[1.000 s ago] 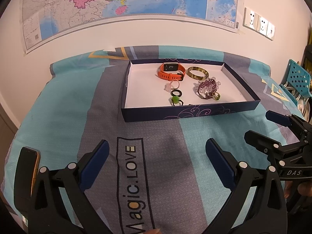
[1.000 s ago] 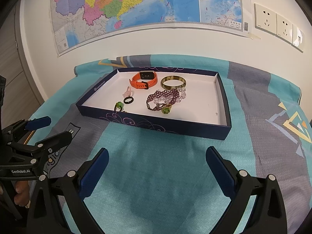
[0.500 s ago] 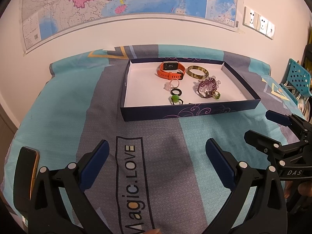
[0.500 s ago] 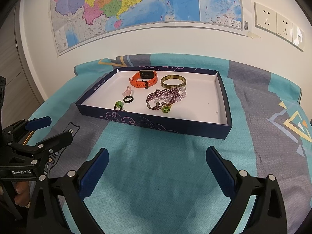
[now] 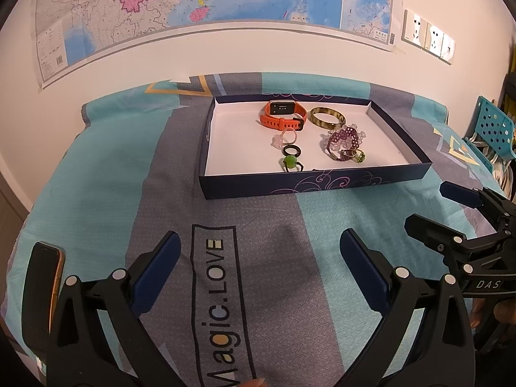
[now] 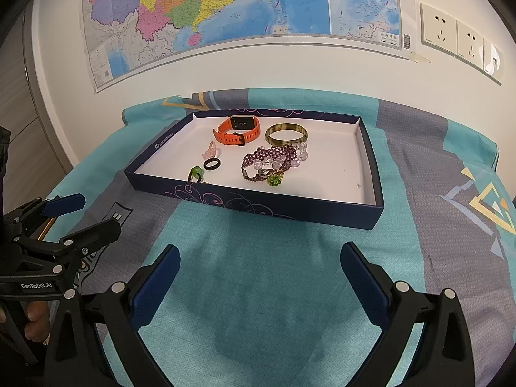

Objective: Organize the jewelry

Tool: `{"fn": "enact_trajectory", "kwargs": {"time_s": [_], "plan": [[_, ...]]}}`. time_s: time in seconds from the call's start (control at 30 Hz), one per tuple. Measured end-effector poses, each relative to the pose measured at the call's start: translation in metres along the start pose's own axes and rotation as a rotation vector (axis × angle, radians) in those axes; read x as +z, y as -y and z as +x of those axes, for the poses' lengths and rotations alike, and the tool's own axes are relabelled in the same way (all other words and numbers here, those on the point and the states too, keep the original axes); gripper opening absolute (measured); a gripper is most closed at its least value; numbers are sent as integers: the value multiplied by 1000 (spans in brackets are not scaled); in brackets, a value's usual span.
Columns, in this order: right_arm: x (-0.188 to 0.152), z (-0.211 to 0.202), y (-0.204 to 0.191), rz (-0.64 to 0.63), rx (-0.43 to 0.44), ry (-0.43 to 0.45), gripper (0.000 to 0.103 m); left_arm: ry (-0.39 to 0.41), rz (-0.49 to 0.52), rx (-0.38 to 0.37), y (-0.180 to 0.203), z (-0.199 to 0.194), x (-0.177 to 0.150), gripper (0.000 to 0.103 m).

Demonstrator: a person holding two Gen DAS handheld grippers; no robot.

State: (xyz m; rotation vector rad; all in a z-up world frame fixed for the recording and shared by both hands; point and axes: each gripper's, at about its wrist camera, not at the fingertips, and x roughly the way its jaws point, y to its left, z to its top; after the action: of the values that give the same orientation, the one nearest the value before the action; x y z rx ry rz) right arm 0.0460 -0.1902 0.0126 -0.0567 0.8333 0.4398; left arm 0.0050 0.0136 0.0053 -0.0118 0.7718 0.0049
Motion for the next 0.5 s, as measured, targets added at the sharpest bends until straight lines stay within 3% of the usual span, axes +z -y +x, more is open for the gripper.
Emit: {"fn": "enact_trajectory", "kwargs": {"time_s": [0.5], "plan": [[0, 1, 0, 4, 2, -4, 96, 2, 2, 2, 1, 1, -1, 97]]}}
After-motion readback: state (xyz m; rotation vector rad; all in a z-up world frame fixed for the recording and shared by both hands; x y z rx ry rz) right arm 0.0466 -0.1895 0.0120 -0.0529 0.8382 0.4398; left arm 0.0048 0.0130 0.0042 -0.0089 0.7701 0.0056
